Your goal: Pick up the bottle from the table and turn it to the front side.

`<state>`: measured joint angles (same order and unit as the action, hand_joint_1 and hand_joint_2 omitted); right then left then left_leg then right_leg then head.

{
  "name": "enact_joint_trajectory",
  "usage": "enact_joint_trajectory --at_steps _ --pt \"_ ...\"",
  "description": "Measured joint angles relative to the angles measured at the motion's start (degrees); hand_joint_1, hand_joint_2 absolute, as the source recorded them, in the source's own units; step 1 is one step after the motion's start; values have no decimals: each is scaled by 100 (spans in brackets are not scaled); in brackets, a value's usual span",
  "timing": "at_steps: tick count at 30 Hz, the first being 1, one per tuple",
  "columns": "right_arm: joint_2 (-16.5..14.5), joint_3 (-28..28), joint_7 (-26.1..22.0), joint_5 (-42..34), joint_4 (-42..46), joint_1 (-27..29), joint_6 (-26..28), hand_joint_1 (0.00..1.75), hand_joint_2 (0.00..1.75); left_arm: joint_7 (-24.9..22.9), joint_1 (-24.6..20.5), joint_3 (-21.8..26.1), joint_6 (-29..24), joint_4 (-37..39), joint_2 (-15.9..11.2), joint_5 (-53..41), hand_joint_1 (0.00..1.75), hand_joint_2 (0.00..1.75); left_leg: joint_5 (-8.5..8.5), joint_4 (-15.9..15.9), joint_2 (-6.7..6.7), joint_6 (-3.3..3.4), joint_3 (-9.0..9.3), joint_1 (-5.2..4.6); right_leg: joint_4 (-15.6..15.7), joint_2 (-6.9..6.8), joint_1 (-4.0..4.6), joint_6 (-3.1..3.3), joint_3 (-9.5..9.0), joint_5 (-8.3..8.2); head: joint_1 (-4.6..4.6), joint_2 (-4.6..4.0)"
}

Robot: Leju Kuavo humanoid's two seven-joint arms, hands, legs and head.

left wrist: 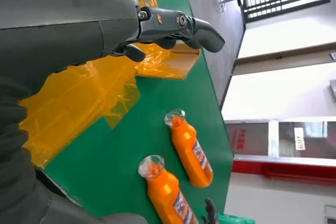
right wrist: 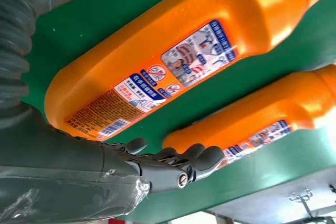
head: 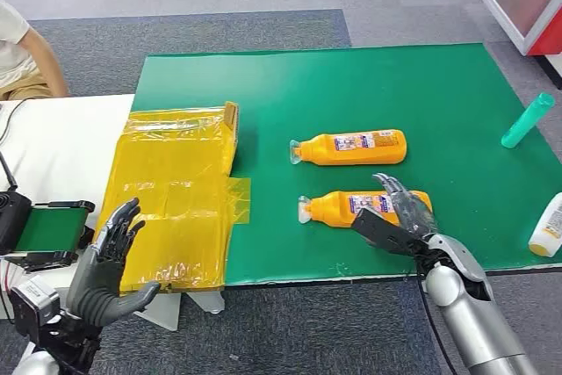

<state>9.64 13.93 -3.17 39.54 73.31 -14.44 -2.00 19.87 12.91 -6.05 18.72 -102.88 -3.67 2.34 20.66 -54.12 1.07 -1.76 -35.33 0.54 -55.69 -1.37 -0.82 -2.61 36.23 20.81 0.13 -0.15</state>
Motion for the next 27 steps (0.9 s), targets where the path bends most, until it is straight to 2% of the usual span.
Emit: enact_joint_trajectory --at_steps 15,21,27 --pt "13 352 407 1331 -1402 -793 227 0 175 161 -20 -104 -314 -146 43 -286 0 175 0 0 0 1 -1 0 0 0 -1 -1 -1 0 -1 0" --pt "15 805 571 2312 -2031 -1210 291 0 175 195 -27 -181 -219 -195 44 -273 0 175 -2 0 0 1 0 0 0 0 -1 0 -1 -1 0 0" --pt "23 1219 472 2870 -2684 -1737 162 0 175 277 -24 -217 -217 -232 43 -269 0 175 -3 0 0 2 7 -1 0 1 -1 2 -6 -4 0 0"
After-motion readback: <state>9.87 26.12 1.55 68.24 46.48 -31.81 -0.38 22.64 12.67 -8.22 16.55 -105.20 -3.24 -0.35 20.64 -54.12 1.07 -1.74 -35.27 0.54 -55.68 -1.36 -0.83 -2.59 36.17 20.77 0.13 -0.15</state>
